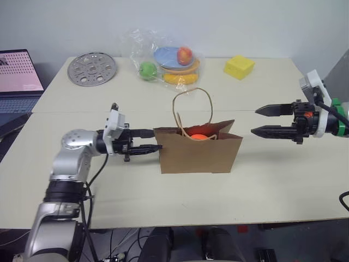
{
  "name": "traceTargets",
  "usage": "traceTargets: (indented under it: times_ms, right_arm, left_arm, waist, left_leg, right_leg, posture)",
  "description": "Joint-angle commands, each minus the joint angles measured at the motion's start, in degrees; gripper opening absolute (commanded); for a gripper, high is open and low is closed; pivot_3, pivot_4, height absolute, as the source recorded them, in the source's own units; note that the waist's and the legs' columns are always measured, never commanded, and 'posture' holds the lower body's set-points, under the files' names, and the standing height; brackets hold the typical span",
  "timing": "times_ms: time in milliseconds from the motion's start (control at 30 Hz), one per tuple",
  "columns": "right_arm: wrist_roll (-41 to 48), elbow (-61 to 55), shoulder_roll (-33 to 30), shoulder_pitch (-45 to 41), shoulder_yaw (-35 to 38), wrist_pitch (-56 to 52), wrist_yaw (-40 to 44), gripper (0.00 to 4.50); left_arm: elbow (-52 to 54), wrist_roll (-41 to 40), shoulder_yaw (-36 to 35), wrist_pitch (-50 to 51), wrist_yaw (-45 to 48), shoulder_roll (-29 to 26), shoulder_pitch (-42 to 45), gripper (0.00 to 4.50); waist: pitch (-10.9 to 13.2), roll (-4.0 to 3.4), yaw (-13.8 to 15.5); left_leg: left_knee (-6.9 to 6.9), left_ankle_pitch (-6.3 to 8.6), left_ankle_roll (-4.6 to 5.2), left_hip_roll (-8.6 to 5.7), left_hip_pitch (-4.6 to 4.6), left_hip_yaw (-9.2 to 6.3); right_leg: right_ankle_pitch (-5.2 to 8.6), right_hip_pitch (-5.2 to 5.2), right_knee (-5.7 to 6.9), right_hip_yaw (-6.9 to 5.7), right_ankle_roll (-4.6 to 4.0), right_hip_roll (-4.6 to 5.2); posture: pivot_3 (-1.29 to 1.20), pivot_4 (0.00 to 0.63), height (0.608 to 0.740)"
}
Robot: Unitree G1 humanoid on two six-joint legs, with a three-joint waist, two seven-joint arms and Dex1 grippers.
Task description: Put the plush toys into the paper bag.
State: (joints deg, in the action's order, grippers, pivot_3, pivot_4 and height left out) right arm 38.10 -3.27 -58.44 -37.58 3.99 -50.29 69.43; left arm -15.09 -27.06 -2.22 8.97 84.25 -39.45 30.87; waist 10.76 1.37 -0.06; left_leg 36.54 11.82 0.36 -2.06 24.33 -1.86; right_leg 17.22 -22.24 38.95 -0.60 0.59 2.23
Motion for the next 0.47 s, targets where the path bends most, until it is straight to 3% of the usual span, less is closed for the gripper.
traceTargets:
  times_ms: [33, 133, 167, 267, 367, 467]
  right_arm:
    - [-2.6, 3.3, 0.0, -1.4, -0.8, 4.3, 2.3, 4.5]
    - [-6.3, 8.1, 0.7, -1.4, -2.6, 9.3, 3.5, 4.5]
    - [-8.4, 10.8, 1.2, -1.5, -3.5, 12.3, 3.7, 4.5]
    - [-13.0, 18.2, 3.7, -3.3, -5.0, 19.6, 3.4, 4.5]
    - [-15.3, 22.9, 6.2, -4.7, -5.5, 23.3, 3.8, 4.5]
    - [-16.8, 24.8, 8.1, -5.1, -6.0, 25.1, 4.4, 4.5]
  left_arm:
    - [5.7, -2.5, -4.4, 5.6, -0.9, -5.7, -1.1, 3.45]
    - [11.0, -4.8, -10.4, 12.3, -4.4, -11.6, -5.6, 4.36]
    - [14.0, -5.2, -13.7, 15.0, -6.6, -13.6, -9.2, 4.47]
    - [22.7, -5.1, -20.3, 22.9, -14.7, -17.1, -17.4, 4.47]
    - [28.7, -6.6, -25.8, 22.8, -19.4, -15.8, -20.3, 4.47]
    - [31.0, -4.9, -26.0, 25.4, -22.6, -17.1, -23.2, 4.47]
  waist:
    - [0.0, -0.01, -0.1]
    - [0.0, -0.02, -0.3]
    - [0.0, -0.04, -0.7]
    - [0.0, -0.08, -1.3]
    - [0.1, -0.13, -1.2]
    - [0.1, -0.14, -0.9]
  left_leg:
    - [0.0, 0.0, 0.0, 0.0, 0.0, 0.0]
    - [-0.04, 0.0, 0.0, 0.01, 0.03, 0.0]
    - [-0.07, 0.0, 0.0, 0.02, 0.03, 0.0]
    - [-0.19, 0.02, 0.02, 0.05, 0.0, 0.06]
    - [-0.18, 0.02, 0.01, 0.06, -0.01, 0.06]
    - [-0.09, 0.0, -0.01, 0.08, -0.01, 0.05]
  right_leg:
    - [0.0, 0.0, 0.0, 0.01, 0.0, 0.0]
    - [0.0, -0.07, 0.0, 0.01, -0.01, 0.0]
    - [0.0, -0.09, 0.0, 0.01, -0.01, 0.0]
    - [0.01, -0.1, -0.05, 0.01, -0.01, 0.03]
    - [0.01, -0.1, 0.0, -0.02, -0.01, 0.03]
    - [0.0, -0.08, 0.02, -0.04, -0.02, 0.02]
  posture:
    - [0.0, 0.15, 0.74]
    - [0.0, 0.15, 0.74]
    - [0.0, 0.15, 0.74]
    - [0.0, 0.15, 0.74]
    - [0.0, 0.15, 0.74]
    - [0.0, 0.15, 0.74]
